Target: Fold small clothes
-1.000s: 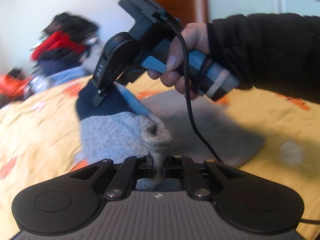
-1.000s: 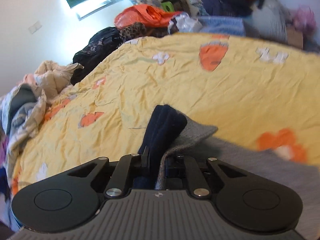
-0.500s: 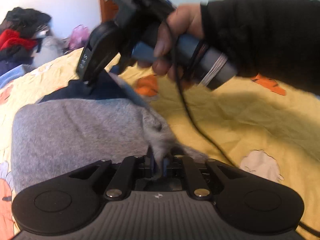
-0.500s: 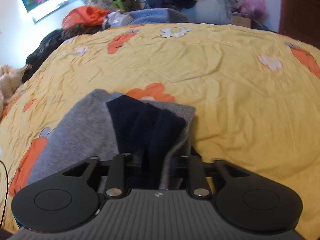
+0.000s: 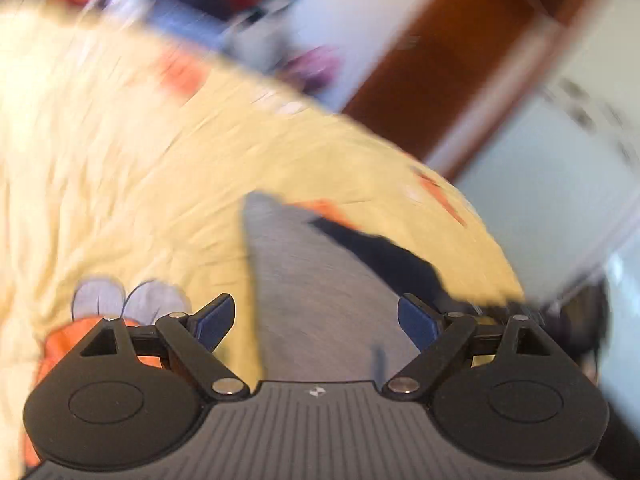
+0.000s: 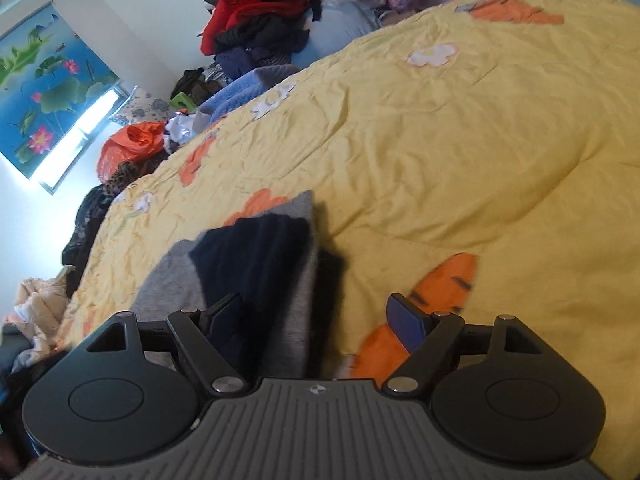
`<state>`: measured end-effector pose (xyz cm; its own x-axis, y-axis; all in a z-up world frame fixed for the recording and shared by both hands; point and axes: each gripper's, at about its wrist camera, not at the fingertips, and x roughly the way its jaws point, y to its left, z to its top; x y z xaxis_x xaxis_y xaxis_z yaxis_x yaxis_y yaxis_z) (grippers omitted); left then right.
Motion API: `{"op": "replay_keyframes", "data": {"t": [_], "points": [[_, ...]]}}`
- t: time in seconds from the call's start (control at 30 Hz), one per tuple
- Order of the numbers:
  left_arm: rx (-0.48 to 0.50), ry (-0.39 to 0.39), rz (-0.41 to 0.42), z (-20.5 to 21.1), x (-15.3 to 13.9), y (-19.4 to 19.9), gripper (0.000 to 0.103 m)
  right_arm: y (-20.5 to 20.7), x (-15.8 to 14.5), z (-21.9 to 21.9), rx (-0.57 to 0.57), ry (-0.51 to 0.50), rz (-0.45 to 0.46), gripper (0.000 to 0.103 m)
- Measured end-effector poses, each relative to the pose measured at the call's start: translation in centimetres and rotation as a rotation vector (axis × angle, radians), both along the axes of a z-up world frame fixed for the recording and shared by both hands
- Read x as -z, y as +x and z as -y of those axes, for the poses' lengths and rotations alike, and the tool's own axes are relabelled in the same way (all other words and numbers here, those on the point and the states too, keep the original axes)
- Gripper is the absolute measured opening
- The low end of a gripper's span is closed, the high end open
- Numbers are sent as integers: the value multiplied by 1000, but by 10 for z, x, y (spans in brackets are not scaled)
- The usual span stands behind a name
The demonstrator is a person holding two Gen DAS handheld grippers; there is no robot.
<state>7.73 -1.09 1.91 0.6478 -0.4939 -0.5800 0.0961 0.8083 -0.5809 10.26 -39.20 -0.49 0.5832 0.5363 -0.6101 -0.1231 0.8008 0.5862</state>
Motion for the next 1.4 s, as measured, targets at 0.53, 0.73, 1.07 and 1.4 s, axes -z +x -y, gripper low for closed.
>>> {"op": "replay_keyframes", "data": {"t": [0.53,0.73,1.07,1.4], "points": [[44,52,-25,-33,-16,39,29,4,-27,-77,-105,89,71,34],[-4,159,-108,-71,-4,60,38,36,-16,-130,-91,87,37,41],[53,-141,-130,-92,25,-47,73,-38,5,-90,-123,125,-50,63],[113,-44,-165,-80,25,-54,14,-80,10,-104,-230,159,-107,22]]}}
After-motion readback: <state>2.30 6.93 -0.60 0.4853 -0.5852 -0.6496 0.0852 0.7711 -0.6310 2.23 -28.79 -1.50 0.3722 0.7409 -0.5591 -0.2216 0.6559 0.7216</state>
